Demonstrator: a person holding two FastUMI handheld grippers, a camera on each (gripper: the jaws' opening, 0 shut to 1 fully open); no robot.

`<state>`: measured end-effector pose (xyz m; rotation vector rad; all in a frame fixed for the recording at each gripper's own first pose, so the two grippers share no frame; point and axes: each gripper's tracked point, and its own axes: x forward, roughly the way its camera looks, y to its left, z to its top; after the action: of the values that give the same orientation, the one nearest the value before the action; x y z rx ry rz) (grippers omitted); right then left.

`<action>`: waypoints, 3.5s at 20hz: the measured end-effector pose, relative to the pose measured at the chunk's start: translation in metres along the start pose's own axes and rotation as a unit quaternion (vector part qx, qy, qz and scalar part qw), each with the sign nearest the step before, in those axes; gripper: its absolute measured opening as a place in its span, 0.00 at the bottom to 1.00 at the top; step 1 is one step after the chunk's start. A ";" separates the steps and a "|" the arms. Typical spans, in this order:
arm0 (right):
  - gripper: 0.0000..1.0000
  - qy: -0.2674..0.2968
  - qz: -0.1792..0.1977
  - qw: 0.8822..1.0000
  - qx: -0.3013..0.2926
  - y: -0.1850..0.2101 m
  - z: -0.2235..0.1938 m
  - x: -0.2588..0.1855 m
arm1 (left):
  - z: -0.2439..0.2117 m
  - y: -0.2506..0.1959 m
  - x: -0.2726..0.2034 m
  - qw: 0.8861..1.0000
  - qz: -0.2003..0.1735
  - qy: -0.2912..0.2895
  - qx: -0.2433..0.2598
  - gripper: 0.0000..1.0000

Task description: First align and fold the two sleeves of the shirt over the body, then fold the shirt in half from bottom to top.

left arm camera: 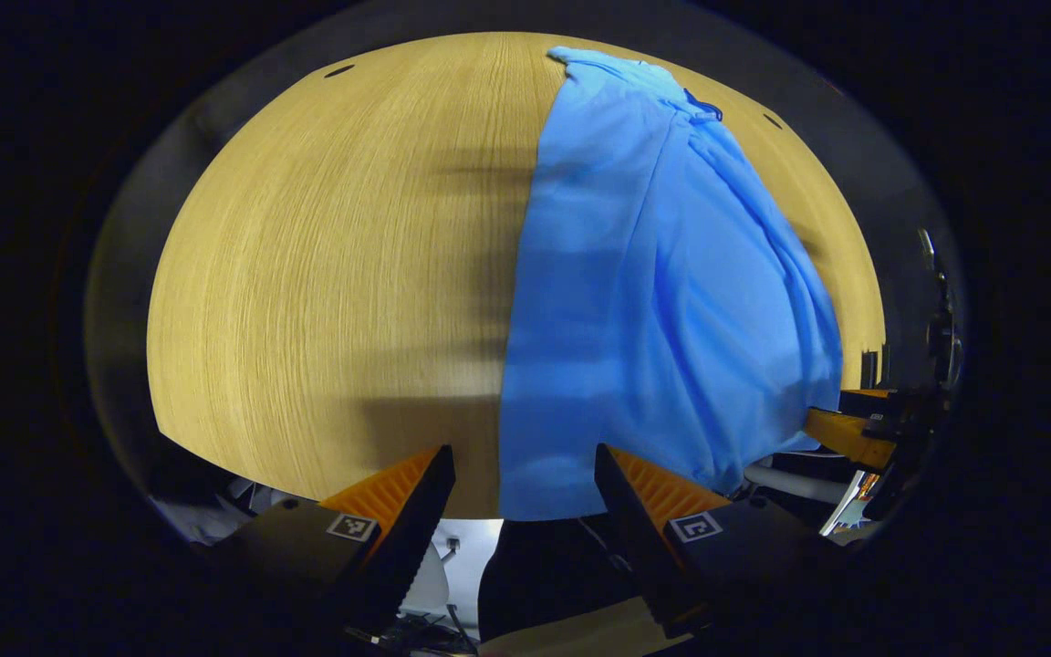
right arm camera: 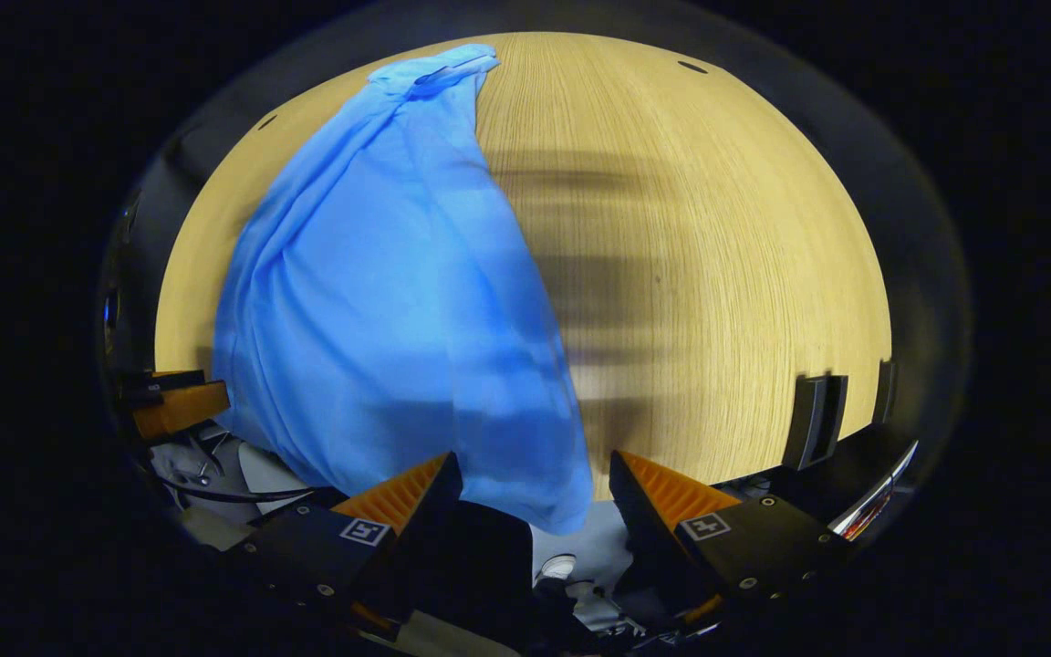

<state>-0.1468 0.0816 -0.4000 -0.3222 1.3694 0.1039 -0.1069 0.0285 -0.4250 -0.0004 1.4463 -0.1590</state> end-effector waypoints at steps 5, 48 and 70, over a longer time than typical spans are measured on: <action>0.99 0.004 -0.002 1.000 -0.006 0.004 -0.001 0.002 | 0.000 0.004 0.004 1.000 0.019 0.006 0.002 0.98; 0.03 -0.237 0.001 0.970 -0.057 -0.005 0.403 -0.088 | 0.419 0.018 -0.076 0.976 0.006 -0.216 0.012 0.07; 1.00 -0.249 -0.002 0.968 -0.029 -0.008 0.469 -0.052 | 0.492 0.041 -0.056 0.962 0.045 -0.268 -0.007 1.00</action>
<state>0.2874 0.2133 -0.2711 -0.3218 0.8675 0.2065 0.3773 0.0282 -0.3112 0.0091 0.9028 -0.0661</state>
